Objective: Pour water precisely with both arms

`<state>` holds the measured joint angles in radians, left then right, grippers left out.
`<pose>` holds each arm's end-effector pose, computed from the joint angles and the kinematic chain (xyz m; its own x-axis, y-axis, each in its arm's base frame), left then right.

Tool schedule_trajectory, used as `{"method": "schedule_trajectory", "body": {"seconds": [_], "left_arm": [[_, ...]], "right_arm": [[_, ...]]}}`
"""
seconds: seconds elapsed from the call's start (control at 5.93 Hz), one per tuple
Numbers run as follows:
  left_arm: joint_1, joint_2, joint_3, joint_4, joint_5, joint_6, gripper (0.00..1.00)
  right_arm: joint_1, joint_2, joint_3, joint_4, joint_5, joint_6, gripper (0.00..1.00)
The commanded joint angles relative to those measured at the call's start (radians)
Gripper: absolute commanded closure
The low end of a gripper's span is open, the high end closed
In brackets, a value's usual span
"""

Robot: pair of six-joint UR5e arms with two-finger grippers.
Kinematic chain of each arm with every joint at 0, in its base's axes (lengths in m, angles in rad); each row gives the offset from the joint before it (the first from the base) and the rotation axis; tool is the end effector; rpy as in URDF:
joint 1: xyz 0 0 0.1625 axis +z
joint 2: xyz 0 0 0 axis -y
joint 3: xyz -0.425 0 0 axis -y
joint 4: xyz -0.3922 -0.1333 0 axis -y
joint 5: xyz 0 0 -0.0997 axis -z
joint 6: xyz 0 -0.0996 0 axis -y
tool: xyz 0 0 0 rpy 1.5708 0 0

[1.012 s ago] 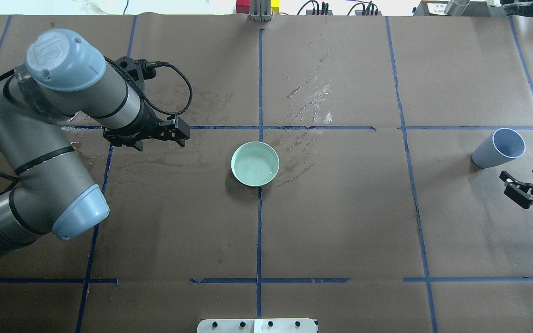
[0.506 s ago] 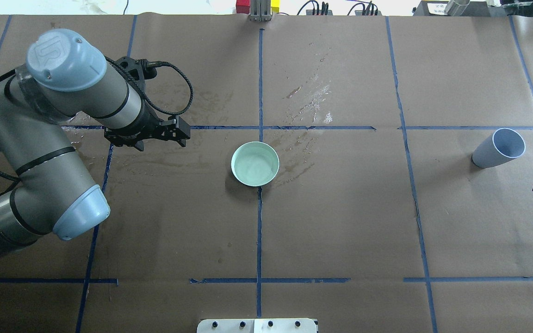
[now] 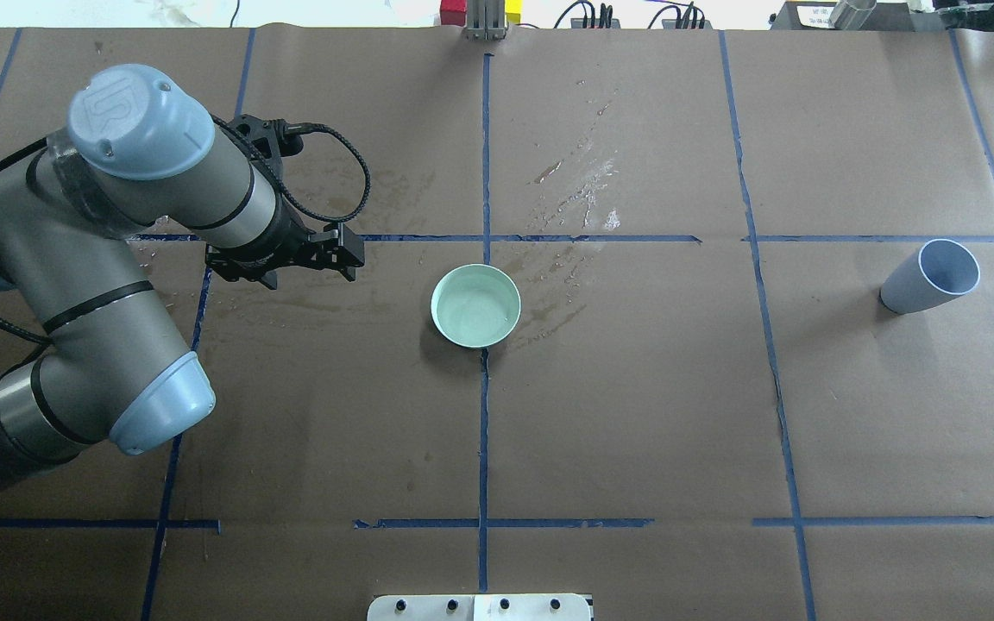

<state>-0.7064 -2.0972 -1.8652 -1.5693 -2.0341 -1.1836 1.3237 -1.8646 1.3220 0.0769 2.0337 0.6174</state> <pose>0.4095 -0.4661 0.2310 0.6064 -0.0734 -0.7918 0.1116 0.9937 -0.0066 0.0037 -0.3487 0.7227 0.6914 -0.2418 0.6808 -0.3562 0.7057 0.6125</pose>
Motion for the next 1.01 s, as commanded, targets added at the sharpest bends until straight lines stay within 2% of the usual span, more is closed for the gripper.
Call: {"method": "schedule_trajectory", "body": {"seconds": [0.0,0.17,0.51,0.84], "left_arm": [[0.001,-0.009,0.006,0.0,0.0,-0.001,0.0],[0.001,-0.01,0.008,0.0,0.0,-0.001,0.0],[0.007,-0.018,0.012,0.0,0.002,-0.002,0.0],[0.016,-0.044,0.038,0.0,0.018,-0.005,0.0]], "right_arm": [[0.151,0.047,-0.006,-0.125,0.147,-0.079,0.0],[0.231,0.07,-0.001,-0.251,0.26,-0.147,0.0],[0.339,0.155,0.008,-0.606,0.394,-0.389,0.0],[0.341,0.232,0.022,-0.942,0.396,-0.508,0.0]]}}
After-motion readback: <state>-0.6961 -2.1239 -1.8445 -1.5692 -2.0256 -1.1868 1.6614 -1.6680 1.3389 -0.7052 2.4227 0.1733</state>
